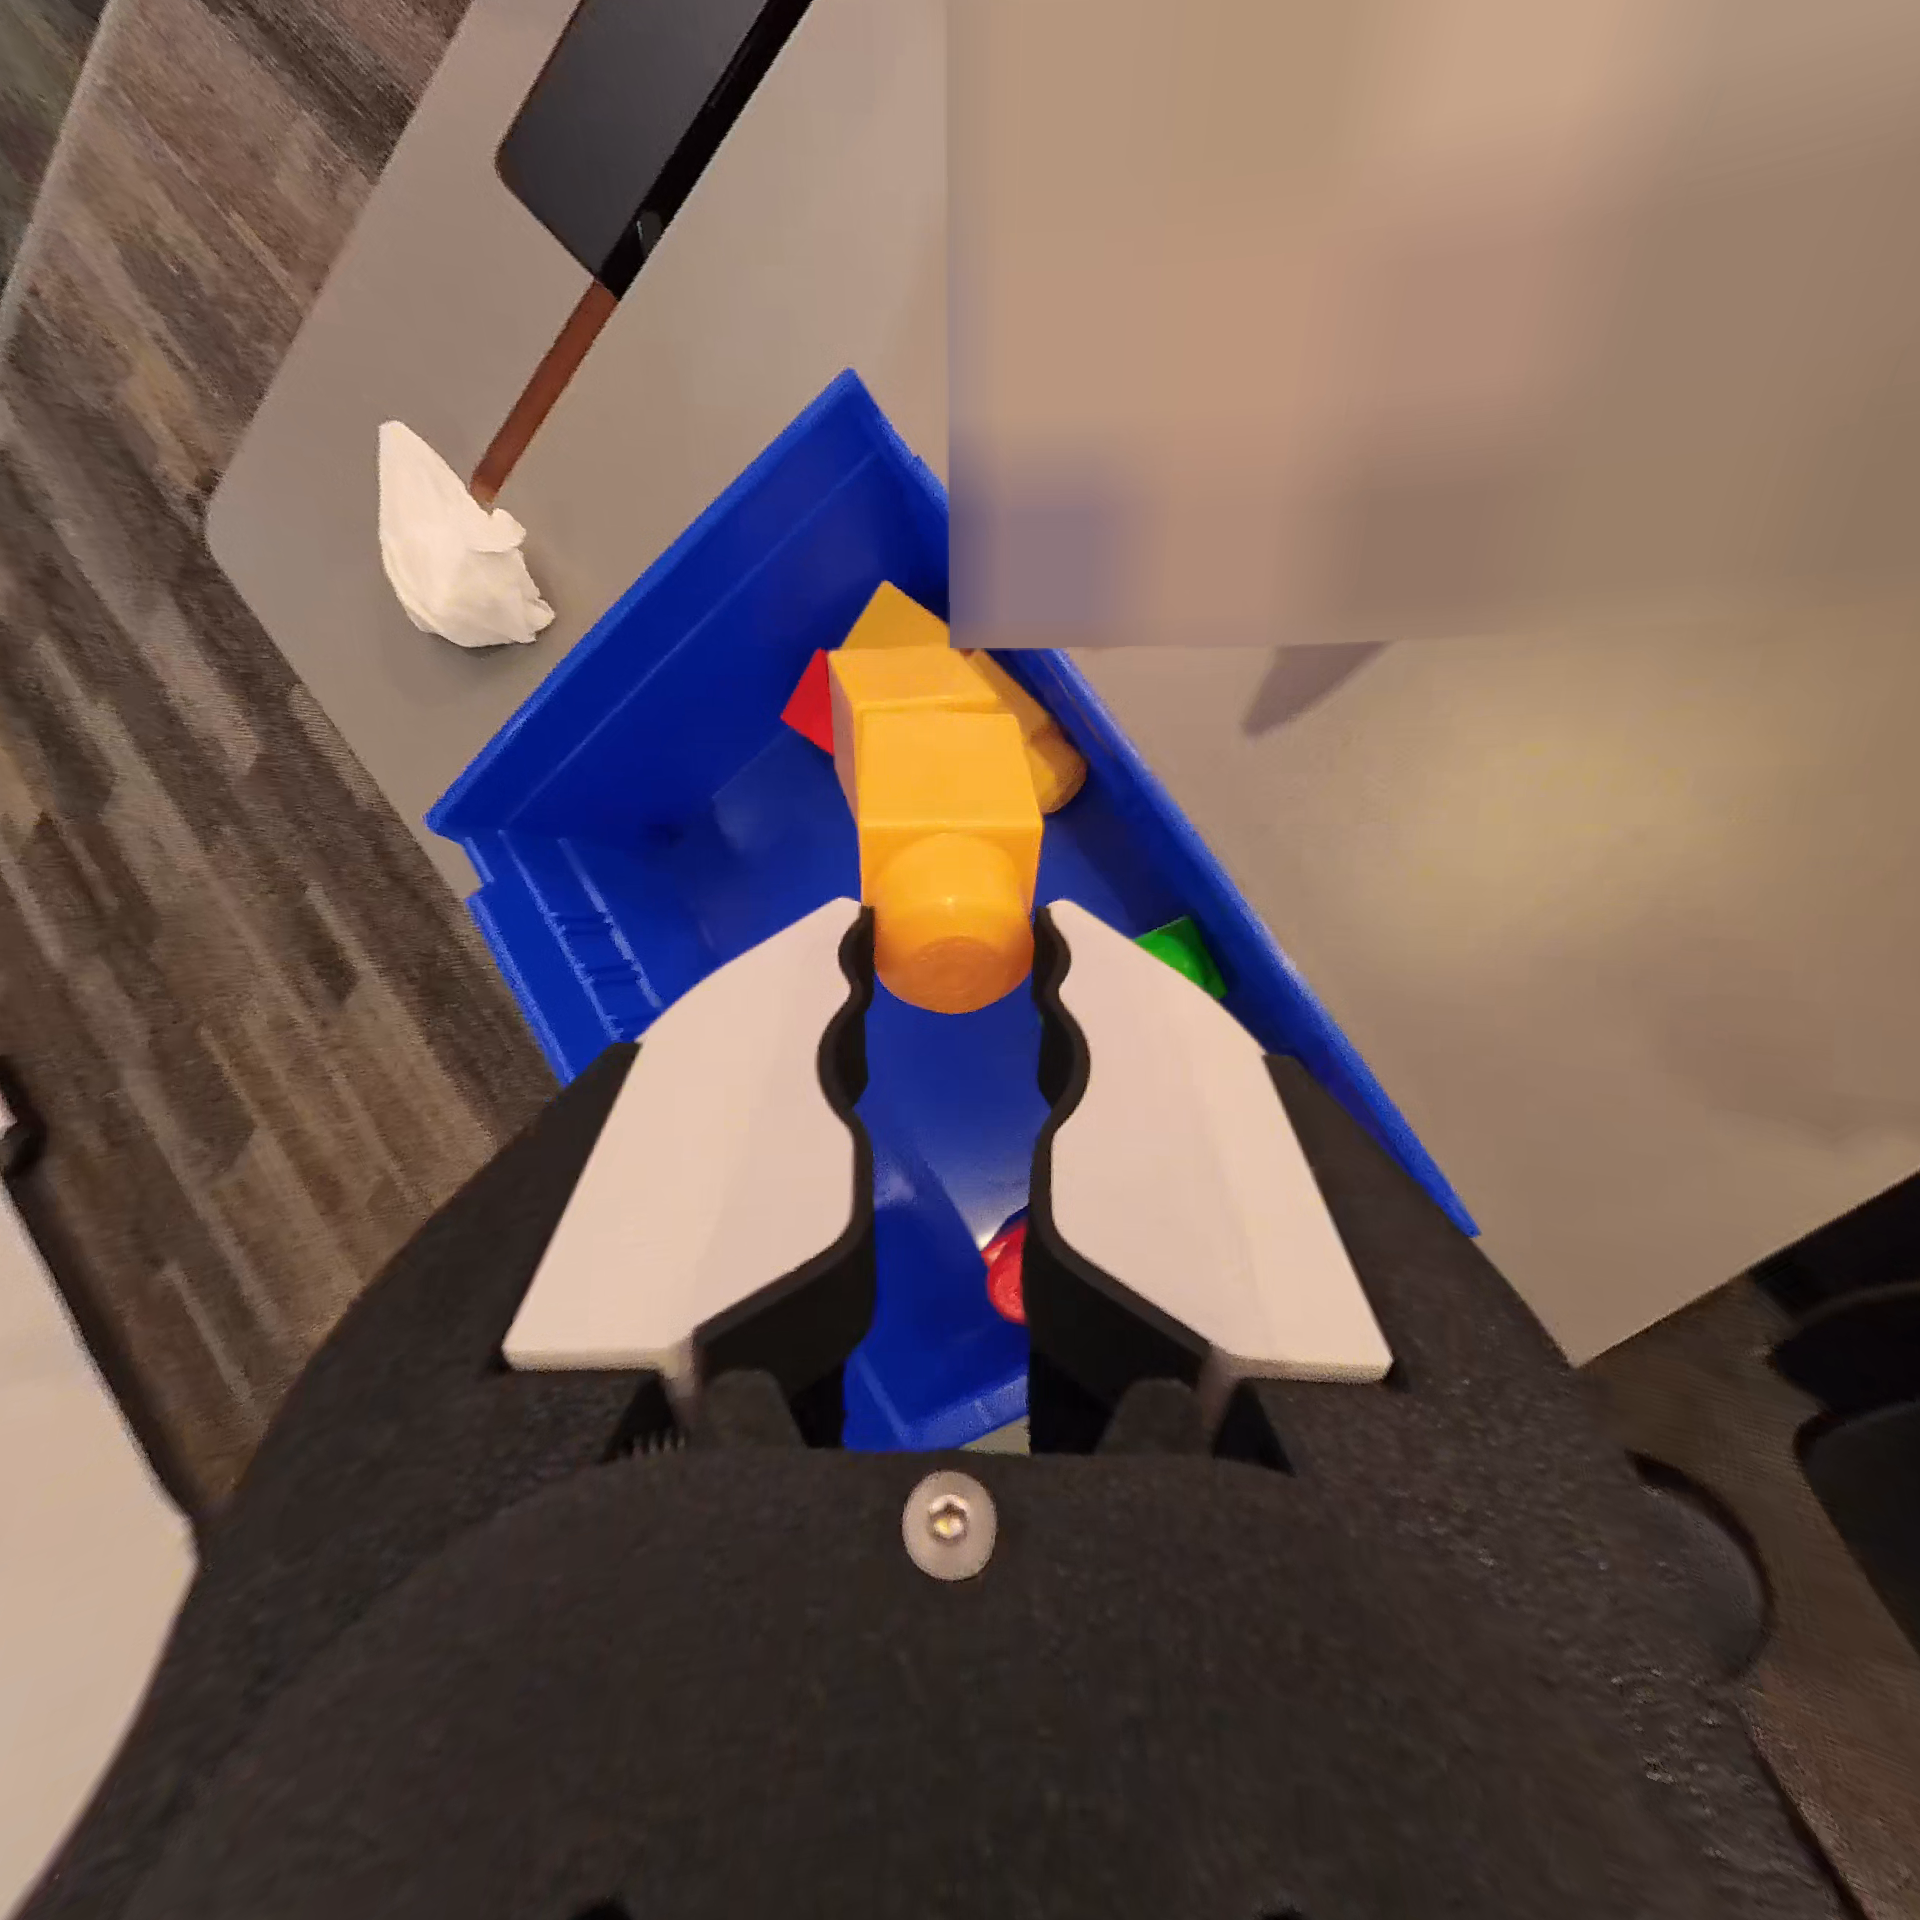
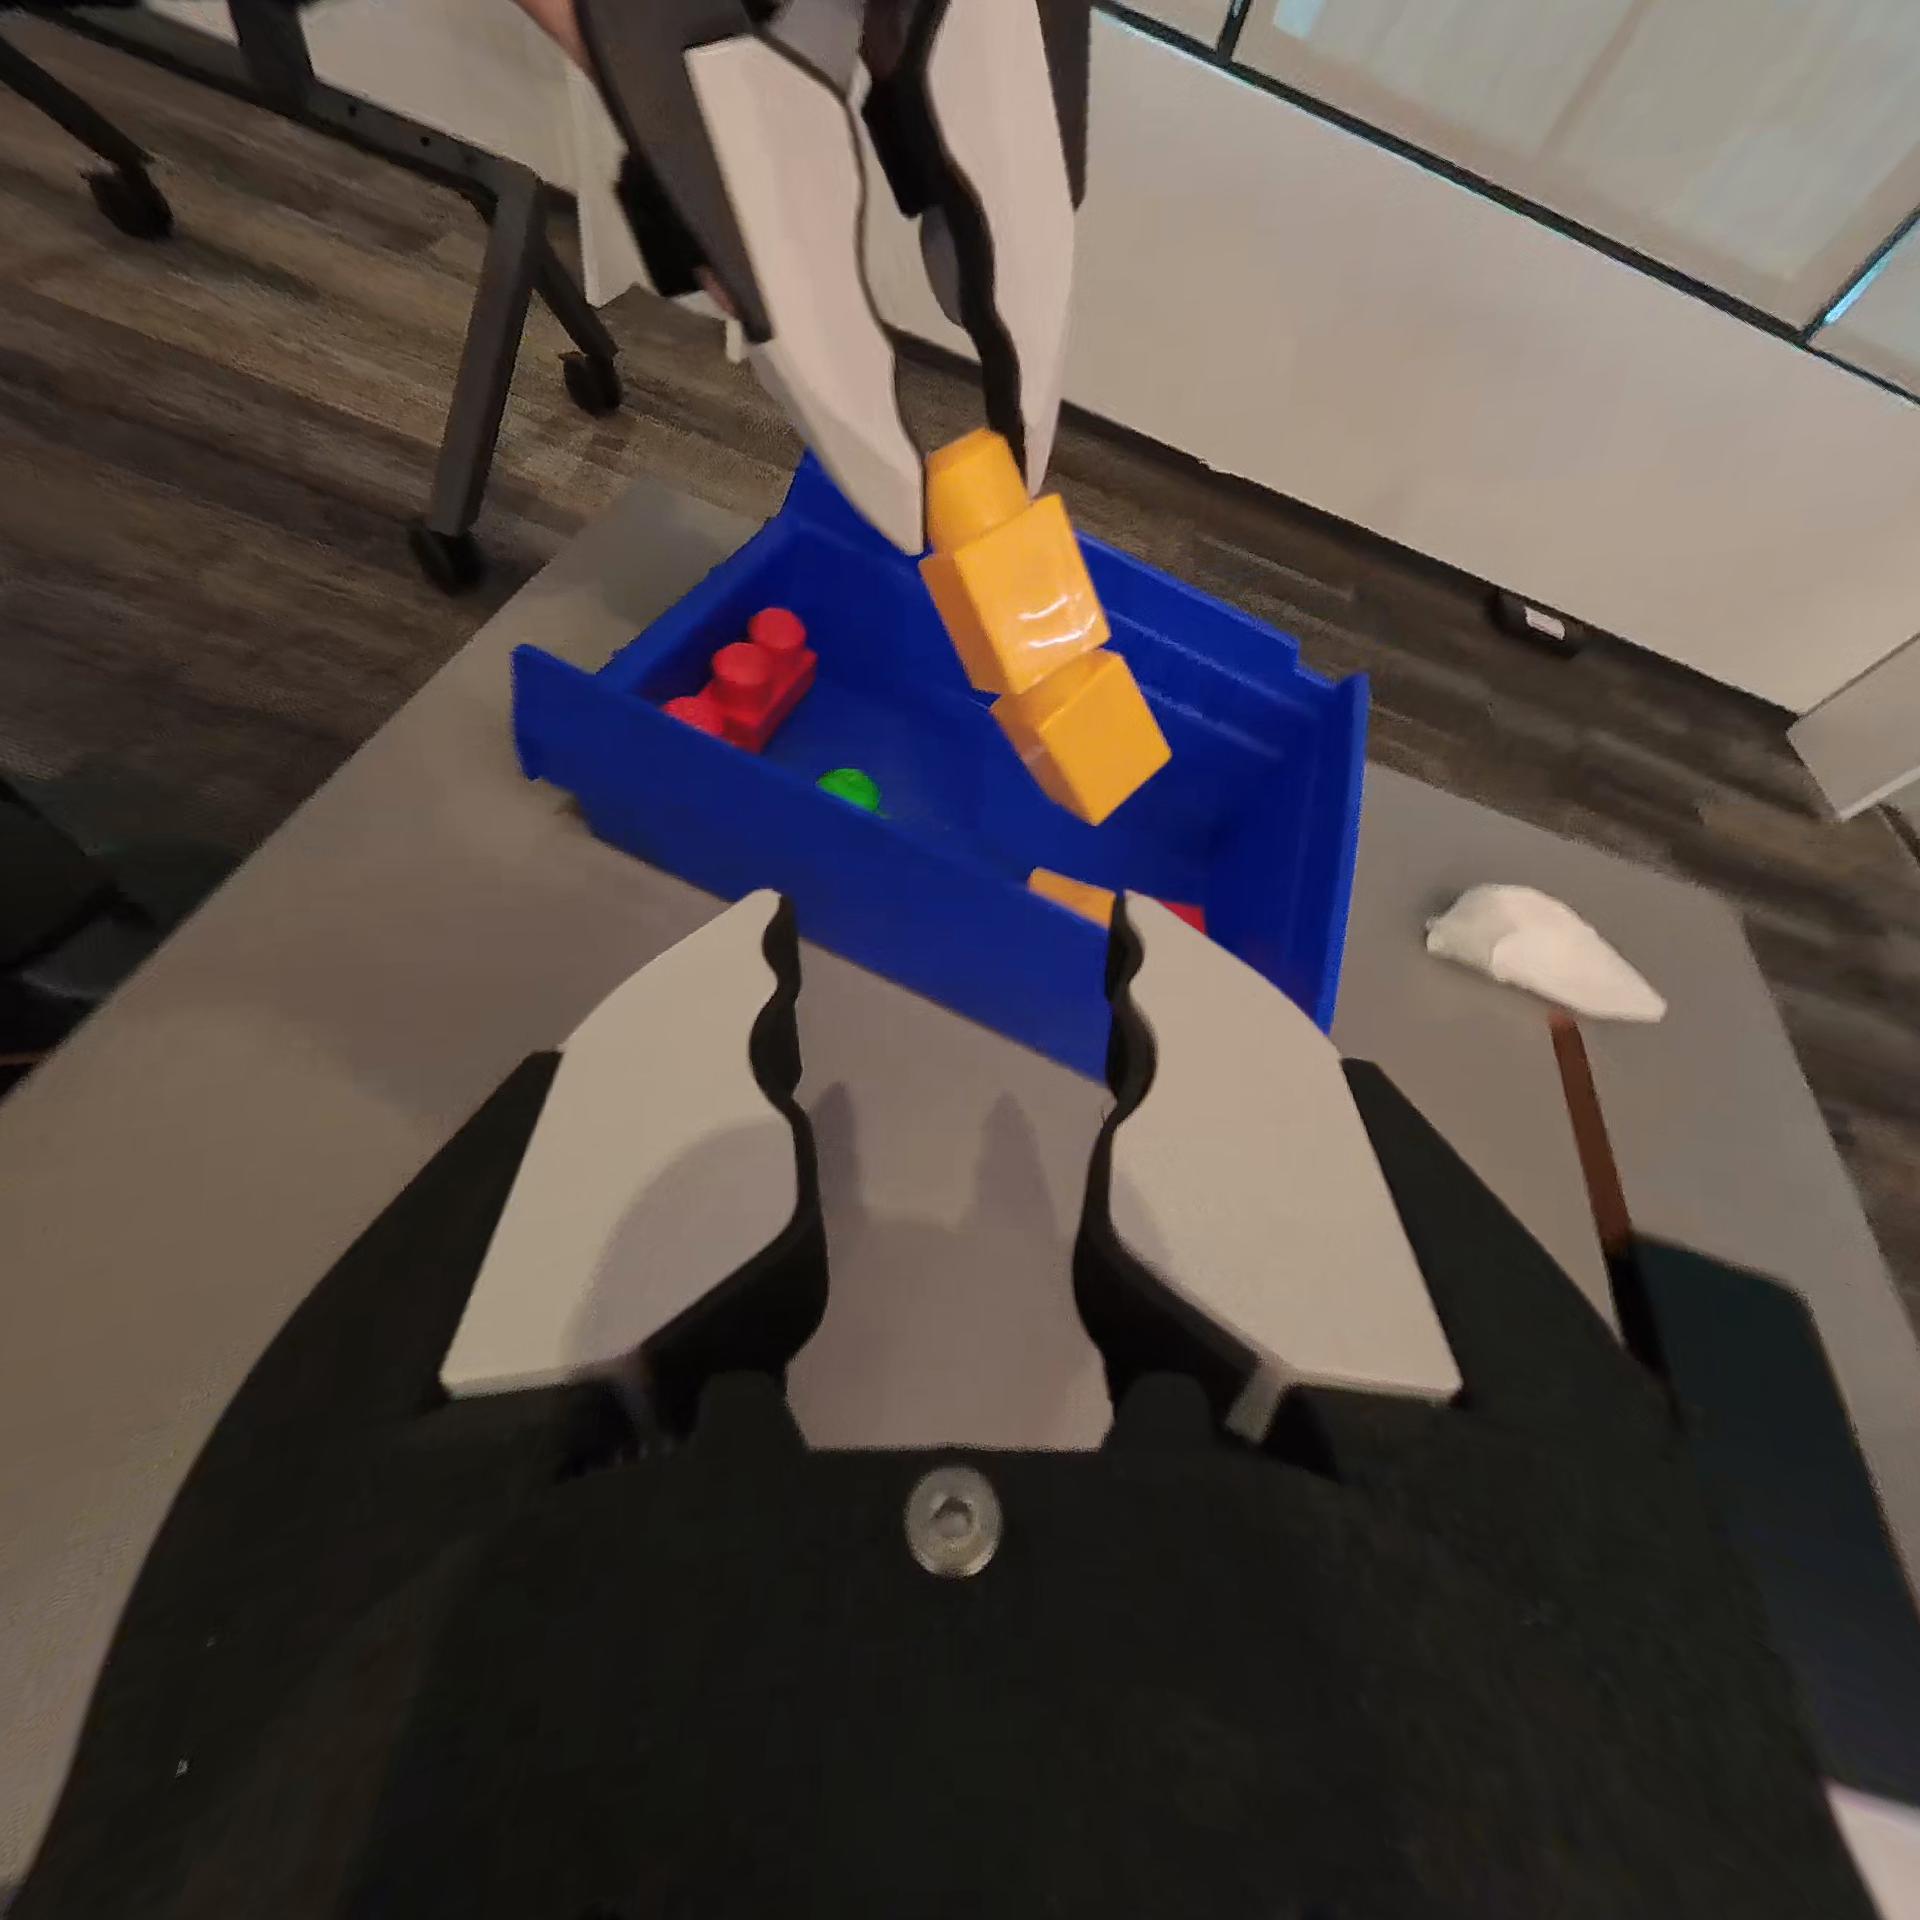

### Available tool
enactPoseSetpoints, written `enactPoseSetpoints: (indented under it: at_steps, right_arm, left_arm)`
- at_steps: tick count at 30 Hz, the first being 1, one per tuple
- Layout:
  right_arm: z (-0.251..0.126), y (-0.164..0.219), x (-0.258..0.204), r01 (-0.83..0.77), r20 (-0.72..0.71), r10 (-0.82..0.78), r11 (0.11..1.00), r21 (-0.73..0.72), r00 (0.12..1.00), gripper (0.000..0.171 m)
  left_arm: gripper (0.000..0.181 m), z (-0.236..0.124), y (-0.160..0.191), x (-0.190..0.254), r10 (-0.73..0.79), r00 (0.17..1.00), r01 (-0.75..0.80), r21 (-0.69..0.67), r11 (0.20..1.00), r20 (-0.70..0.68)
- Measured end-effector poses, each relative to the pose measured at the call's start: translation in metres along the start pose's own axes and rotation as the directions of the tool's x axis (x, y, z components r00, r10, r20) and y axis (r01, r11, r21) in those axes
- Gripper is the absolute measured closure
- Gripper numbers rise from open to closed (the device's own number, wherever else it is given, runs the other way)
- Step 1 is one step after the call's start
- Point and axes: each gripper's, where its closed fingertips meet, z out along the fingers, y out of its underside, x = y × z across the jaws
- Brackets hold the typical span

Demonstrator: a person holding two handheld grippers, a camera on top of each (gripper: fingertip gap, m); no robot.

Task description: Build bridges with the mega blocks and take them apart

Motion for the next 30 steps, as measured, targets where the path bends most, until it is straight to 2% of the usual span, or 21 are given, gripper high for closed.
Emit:
enactPoseSetpoints:
  at_steps: [6,8,10,13,15,16,17,18,21,24,26,27,30]
  right_arm:
    - [0.089,-0.021,0.019,0.238,0.082,-0.233,0.969,-0.067,0.969,0.118]
    - [0.109,-0.024,0.016,0.296,0.135,-0.283,0.951,-0.092,0.95,0.119]
    - [0.123,-0.029,0.019,0.36,0.129,-0.346,0.928,-0.1,0.929,0.121]
    - [0.138,-0.035,0.016,0.41,0.155,-0.392,0.906,-0.104,0.907,0.136]
    - [0.144,-0.027,0.01,0.409,0.232,-0.372,0.902,-0.137,0.899,0.162]
    - [0.147,-0.021,0.008,0.398,0.262,-0.35,0.903,-0.163,0.9,0.17]
    - [0.15,-0.017,0.009,0.384,0.269,-0.33,0.905,-0.184,0.905,0.171]
    - [0.152,-0.014,0.011,0.363,0.266,-0.307,0.912,-0.193,0.914,0.168]
    - [0.153,-0.006,0.013,0.284,0.266,-0.225,0.936,-0.208,0.937,0.145]
    - [0.15,-0.002,0.011,0.24,0.283,-0.173,0.945,-0.221,0.943,0.133]
    - [0.144,-0.011,0.005,0.256,0.293,-0.189,0.943,-0.211,0.937,0.127]
    - [0.141,-0.017,0.002,0.278,0.285,-0.214,0.938,-0.207,0.934,0.119]
    - [0.131,-0.037,-0.01,0.319,0.294,-0.251,0.925,-0.209,0.922,0.116]
  left_arm:
    - [0.152,-0.016,0.005,0.003,-0.021,1.0,0.021,0.021,1.0,-0.008]
    - [0.152,-0.025,0.005,0.0,-0.013,1.0,0.013,0.041,0.999,0.006]
    - [0.152,-0.033,0.004,0.0,-0.023,1.0,0.024,0.072,0.997,-0.017]
    - [0.152,-0.039,0.006,-0.002,-0.031,0.999,0.035,0.102,0.994,-0.042]
    - [0.152,-0.037,0.013,-0.011,-0.03,0.999,0.031,0.09,0.995,-0.02]
    - [0.152,-0.034,0.017,-0.014,-0.037,0.999,0.039,0.086,0.996,-0.021]
    - [0.152,-0.032,0.021,-0.016,-0.052,0.998,0.054,0.087,0.995,-0.027]
    - [0.152,-0.03,0.024,-0.017,-0.064,0.997,0.067,0.091,0.994,-0.034]
    - [0.152,-0.027,0.039,-0.02,-0.058,0.998,0.059,0.076,0.995,-0.02]
    - [0.152,-0.023,0.05,-0.015,-0.036,0.998,0.039,0.069,0.997,-0.042]
    - [0.152,-0.017,0.054,-0.01,-0.021,0.997,0.024,0.042,0.999,-0.069]
    - [0.152,-0.014,0.054,-0.008,-0.004,0.997,0.006,0.029,1.0,-0.072]
    - [0.151,-0.009,0.046,0.0,0.037,0.995,-0.035,0.027,0.999,-0.097]
